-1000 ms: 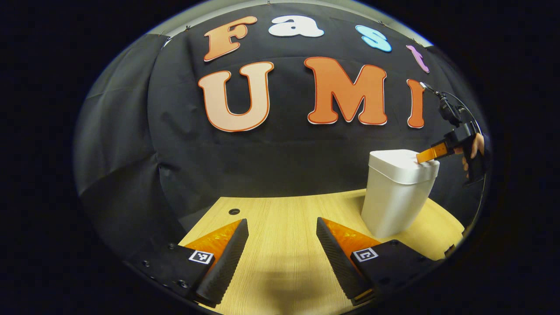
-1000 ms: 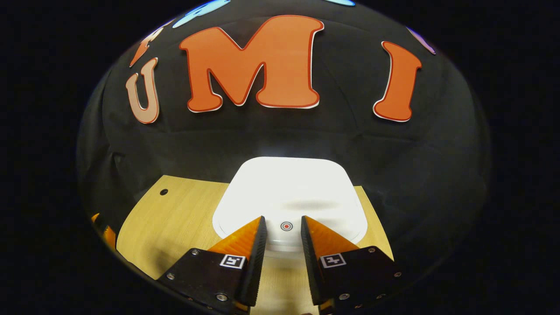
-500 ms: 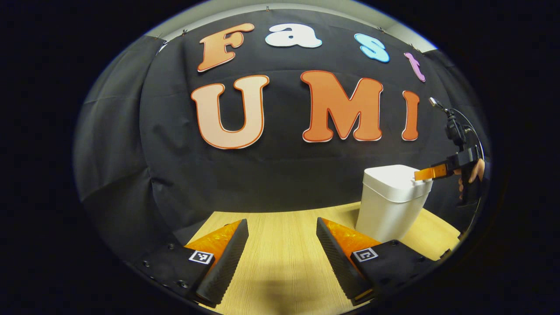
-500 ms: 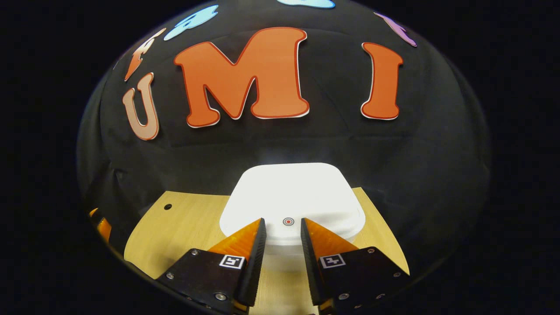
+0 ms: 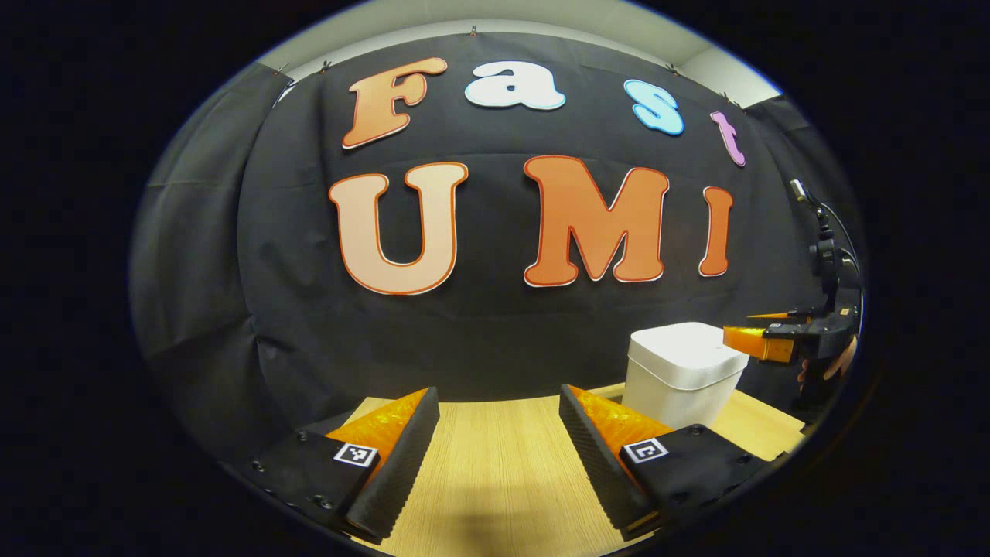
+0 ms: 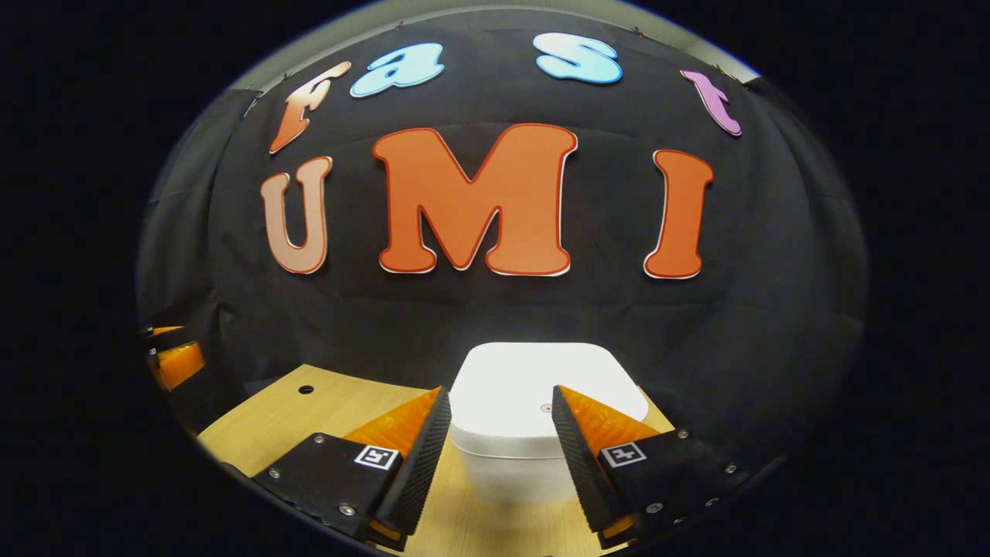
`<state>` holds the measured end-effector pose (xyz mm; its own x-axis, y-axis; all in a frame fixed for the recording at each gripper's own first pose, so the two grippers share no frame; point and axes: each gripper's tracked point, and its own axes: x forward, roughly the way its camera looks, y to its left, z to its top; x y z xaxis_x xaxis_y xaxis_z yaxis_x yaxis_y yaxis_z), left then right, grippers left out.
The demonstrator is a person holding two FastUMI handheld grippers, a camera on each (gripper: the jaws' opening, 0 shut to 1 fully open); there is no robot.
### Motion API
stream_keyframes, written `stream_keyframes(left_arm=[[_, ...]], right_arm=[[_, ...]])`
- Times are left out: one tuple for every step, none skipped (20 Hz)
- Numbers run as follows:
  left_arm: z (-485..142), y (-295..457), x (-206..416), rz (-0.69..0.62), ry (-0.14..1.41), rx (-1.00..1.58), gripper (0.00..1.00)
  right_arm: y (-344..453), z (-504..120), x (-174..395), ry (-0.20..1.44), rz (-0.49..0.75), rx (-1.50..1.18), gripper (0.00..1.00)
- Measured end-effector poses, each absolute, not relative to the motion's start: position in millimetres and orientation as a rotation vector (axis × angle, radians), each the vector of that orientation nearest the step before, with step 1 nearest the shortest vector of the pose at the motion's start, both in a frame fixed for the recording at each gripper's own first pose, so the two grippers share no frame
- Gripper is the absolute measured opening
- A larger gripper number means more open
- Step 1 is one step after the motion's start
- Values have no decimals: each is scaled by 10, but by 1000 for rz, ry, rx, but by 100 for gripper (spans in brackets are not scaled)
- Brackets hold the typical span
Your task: Press the lid of the desktop garbage bin to open it, pick up the crumpled paper on the desktop and throw it into the bin, then pick up the pop can on the desktop and drop it into the bin, and finally close the garbage bin lid.
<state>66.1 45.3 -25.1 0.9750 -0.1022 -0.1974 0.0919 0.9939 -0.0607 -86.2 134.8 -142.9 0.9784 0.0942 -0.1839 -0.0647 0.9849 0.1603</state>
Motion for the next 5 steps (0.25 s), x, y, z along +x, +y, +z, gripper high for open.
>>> stream_keyframes(left_arm=[[-242, 460, 653, -94, 193, -49, 99], [-213, 476, 657, -88, 182, -47, 99], [-181, 493, 649, -83, 170, -45, 99], [-166, 500, 645, -78, 159, -42, 99], [-152, 508, 627, -73, 152, -39, 99]], right_arm=[[1425, -1433, -907, 188, 100, 155, 80], [1477, -1419, -970, 177, 110, 152, 83], [1533, -1407, -1003, 161, 117, 148, 84], [1570, -1367, -1053, 143, 121, 142, 85], [1598, -1335, -1090, 125, 121, 135, 86]])
